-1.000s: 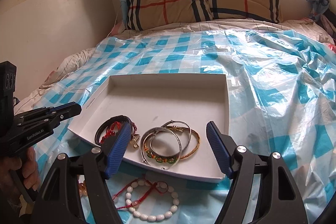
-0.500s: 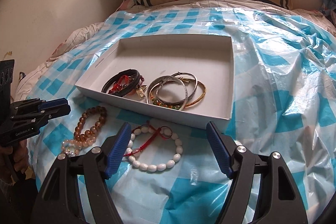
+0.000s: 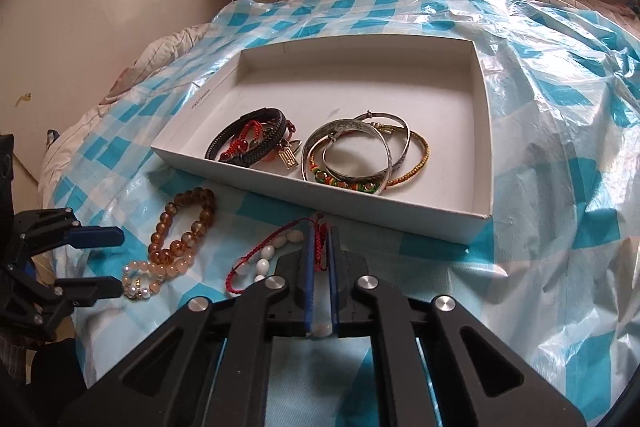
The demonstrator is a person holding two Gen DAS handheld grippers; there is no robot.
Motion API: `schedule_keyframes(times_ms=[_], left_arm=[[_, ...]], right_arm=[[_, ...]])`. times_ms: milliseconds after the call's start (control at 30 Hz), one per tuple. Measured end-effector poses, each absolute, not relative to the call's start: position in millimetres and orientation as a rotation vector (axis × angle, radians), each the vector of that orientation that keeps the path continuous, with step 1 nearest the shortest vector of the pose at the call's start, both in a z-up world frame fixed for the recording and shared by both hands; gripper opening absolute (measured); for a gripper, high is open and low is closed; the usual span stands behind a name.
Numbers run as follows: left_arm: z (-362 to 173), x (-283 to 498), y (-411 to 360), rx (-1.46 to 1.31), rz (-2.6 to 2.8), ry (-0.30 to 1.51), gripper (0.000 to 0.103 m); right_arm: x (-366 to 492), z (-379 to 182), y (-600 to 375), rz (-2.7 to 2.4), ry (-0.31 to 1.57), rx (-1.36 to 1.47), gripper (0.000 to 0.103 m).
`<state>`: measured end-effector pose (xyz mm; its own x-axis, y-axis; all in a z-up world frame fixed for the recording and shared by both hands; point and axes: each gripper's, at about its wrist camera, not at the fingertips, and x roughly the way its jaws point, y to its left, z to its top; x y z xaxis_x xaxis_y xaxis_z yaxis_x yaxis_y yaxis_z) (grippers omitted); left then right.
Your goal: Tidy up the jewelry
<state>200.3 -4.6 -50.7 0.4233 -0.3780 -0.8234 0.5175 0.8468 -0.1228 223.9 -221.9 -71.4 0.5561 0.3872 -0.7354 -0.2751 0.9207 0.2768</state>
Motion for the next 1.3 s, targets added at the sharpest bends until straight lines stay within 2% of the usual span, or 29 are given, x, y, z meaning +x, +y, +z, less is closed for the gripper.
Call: schedule_keyframes(times_ms=[167,200,233,267,467,500,567,600,633,700,767,800,900,933,1000,1033,1067,1200,1300], left_arm=[[-54,202,-14,0.179,-0.591,1.009,0.047],[-55,203,-16,0.182,-0.599,1.016,0.043],[-56,204,-17,0.184,-0.606,1.026,0.026],[-58,205,-18,0.187,-0.609,1.033,0.018],[-44,197,-21,0.192,-0.651,0.995,0.011],[-41,195,-21,0.187,-0.657,0.987,0.008],[-38,195,-21,0.179,-0.656,0.993,0.008],[-38,195,-20,0.183,-0.647,0.997,0.008],[-40,196,-20,0.192,-0.635,1.002,0.008],[-46,198,-21,0.202,-0.626,1.029,0.016],[-51,200,-23,0.213,-0.61,1.04,0.051],[-53,201,-25,0.219,-0.603,1.04,0.056],[-56,205,-29,0.23,-0.602,1.048,0.056],[-58,208,-30,0.226,-0.605,1.052,0.048],[-60,209,-32,0.231,-0.617,1.063,0.015],[-60,207,-34,0.246,-0.618,1.054,0.011],[-58,204,-36,0.26,-0.626,1.042,0.008],[-45,196,-34,0.23,-0.647,0.998,0.007],[-30,190,-28,0.162,-0.674,0.961,0.007]], right_arm=[[191,-65,-245,0.381,0.876,0.254,0.006],[185,-65,-251,0.383,0.877,0.282,0.006],[179,-65,-256,0.385,0.878,0.304,0.006],[175,-65,-259,0.384,0.879,0.312,0.006],[164,-66,-265,0.378,0.913,0.301,0.007],[165,-66,-265,0.369,0.915,0.296,0.012],[165,-63,-265,0.351,0.897,0.277,0.06],[166,-60,-263,0.352,0.883,0.266,0.063],[168,-58,-261,0.354,0.883,0.25,0.063],[177,-56,-256,0.361,0.878,0.216,0.065],[190,-57,-250,0.368,0.886,0.194,0.07],[197,-60,-248,0.369,0.893,0.188,0.07],[217,-74,-243,0.356,0.929,0.179,0.07],[222,-78,-242,0.361,0.944,0.188,0.07],[224,-82,-242,0.368,0.958,0.188,0.049],[222,-82,-243,0.371,0.963,0.187,0.025],[218,-81,-243,0.373,0.963,0.185,0.016],[198,-74,-252,0.369,0.931,0.224,0.006],[176,-64,-260,0.387,0.878,0.283,0.006]])
